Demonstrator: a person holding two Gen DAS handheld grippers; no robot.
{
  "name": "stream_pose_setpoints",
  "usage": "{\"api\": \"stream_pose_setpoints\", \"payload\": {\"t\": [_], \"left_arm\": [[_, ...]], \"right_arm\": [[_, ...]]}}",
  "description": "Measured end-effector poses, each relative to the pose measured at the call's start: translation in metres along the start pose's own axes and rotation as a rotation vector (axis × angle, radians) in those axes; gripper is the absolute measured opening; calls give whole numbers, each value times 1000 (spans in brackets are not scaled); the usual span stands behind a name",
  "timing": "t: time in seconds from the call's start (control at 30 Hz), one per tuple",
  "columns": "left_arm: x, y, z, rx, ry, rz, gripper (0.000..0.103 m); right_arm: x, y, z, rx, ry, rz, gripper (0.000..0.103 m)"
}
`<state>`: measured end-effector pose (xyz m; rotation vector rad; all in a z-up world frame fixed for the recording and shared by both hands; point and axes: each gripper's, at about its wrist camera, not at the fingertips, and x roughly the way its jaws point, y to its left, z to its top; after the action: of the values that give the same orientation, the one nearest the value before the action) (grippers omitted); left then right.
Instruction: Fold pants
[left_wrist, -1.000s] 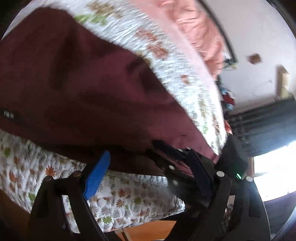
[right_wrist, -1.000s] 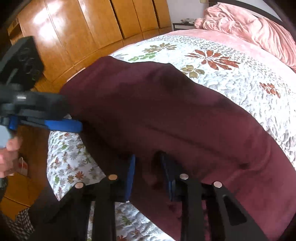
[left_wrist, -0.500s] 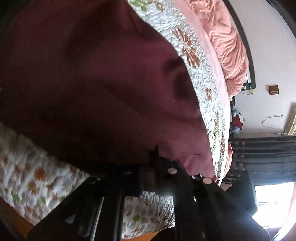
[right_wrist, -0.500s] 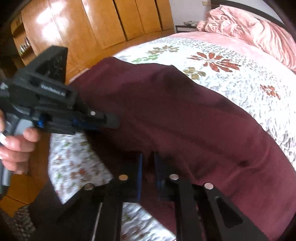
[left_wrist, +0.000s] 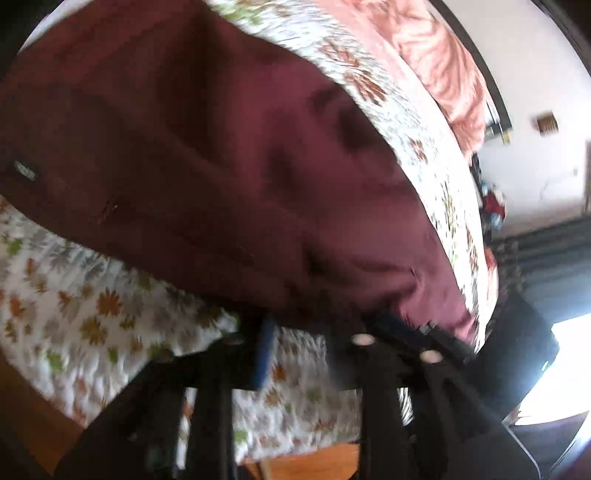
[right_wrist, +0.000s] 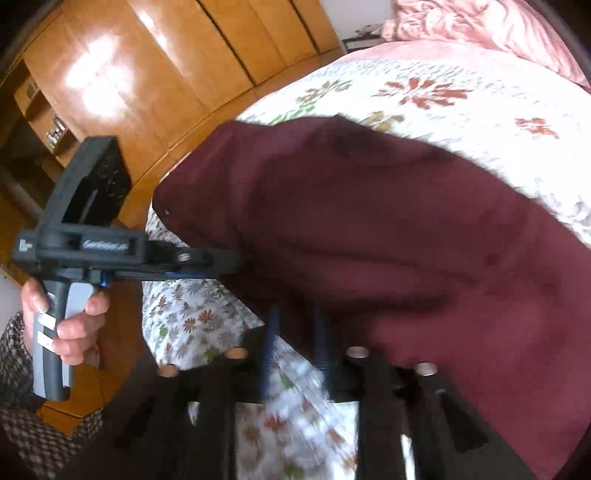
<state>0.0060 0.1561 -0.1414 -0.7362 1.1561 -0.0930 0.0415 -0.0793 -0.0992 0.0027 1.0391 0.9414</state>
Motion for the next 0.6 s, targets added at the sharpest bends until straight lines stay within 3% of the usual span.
{"api": "stream_pose_setpoints", "payload": {"t": [0.03, 0.13, 0.27, 0.43, 0.53, 0.6], "left_arm": [[-4, -2, -4, 11, -3, 4, 38], [-6, -25, -12, 55, -2, -24, 41], [13, -78, -15, 160, 0, -59, 43], [55, -146, -20, 360, -77, 76, 52], [66, -164, -29, 463, -107, 135, 56], [81, -179, -38, 522, -119, 191, 66]], "right_arm": [[-11, -3, -2, 15, -16, -3, 36], [-64, -31, -17, 154, -99, -19, 37], [-143, -96, -62, 434, -197, -136, 40], [-238, -178, -146, 767, -294, -324, 49], [-265, -207, -179, 858, -289, -401, 54], [-273, -223, -194, 915, -270, -419, 58]]}}
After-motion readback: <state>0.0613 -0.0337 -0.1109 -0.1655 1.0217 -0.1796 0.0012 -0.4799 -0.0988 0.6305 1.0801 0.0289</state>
